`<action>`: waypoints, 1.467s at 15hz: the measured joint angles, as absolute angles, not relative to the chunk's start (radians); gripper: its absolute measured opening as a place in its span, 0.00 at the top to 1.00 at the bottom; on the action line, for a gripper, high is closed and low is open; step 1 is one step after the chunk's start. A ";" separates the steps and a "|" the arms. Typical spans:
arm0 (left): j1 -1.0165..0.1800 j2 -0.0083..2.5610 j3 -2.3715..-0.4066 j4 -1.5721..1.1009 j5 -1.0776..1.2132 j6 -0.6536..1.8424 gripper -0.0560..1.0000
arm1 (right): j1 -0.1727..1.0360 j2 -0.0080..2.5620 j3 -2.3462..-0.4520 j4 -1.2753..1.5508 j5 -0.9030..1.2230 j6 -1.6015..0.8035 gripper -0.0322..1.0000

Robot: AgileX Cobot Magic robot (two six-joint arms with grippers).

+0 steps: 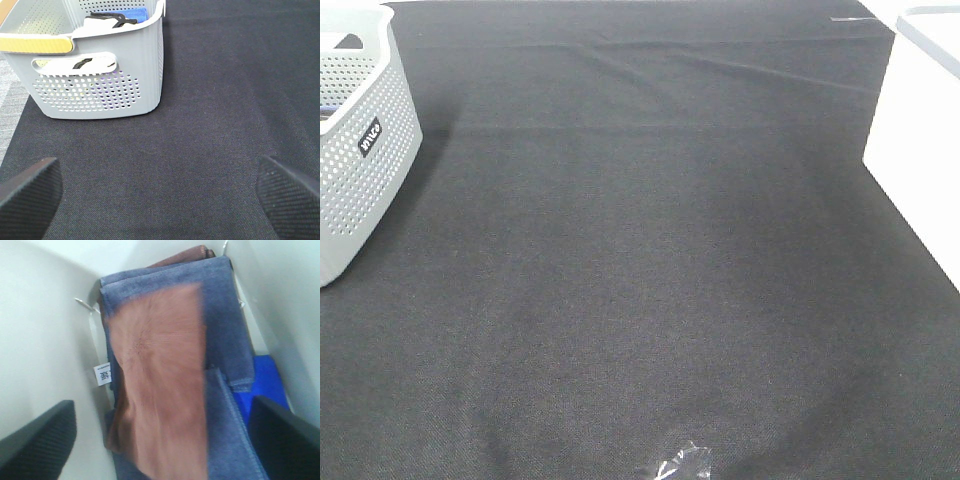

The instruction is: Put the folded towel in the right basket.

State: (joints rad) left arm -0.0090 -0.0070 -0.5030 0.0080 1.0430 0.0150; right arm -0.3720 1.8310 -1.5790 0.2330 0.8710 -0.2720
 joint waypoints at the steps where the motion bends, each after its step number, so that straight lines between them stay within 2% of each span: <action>1: -0.009 -0.007 -0.503 0.008 1.043 0.015 0.02 | -0.372 1.831 -1.579 0.223 0.870 -0.272 0.04; 9: -0.009 -0.007 -0.503 0.009 1.043 0.015 0.02 | -0.348 1.725 -1.579 0.273 0.981 -0.279 0.02; 10: -0.009 -0.007 -0.503 0.009 1.043 0.015 0.02 | -0.313 1.685 -1.579 0.251 0.998 -0.272 0.02; 12: -0.009 -0.007 -0.503 0.009 1.043 0.015 0.02 | -0.167 1.618 -1.579 0.169 1.027 -0.217 0.02; 15: -0.009 -0.007 -0.503 0.009 1.043 0.015 0.02 | 0.053 1.568 -1.578 -0.070 1.161 0.067 0.02; 18: -0.009 -0.007 -0.503 0.009 1.043 0.015 0.02 | 0.090 1.469 -1.513 -0.135 1.171 0.134 0.02; 22: -0.009 -0.007 -0.503 0.009 1.043 0.015 0.02 | 0.093 1.161 -1.277 -0.129 1.082 0.134 0.02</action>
State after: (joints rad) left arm -0.0090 -0.0070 -0.5030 0.0090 1.0430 0.0150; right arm 0.0930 1.1610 -1.2770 -0.1290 1.0820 0.1340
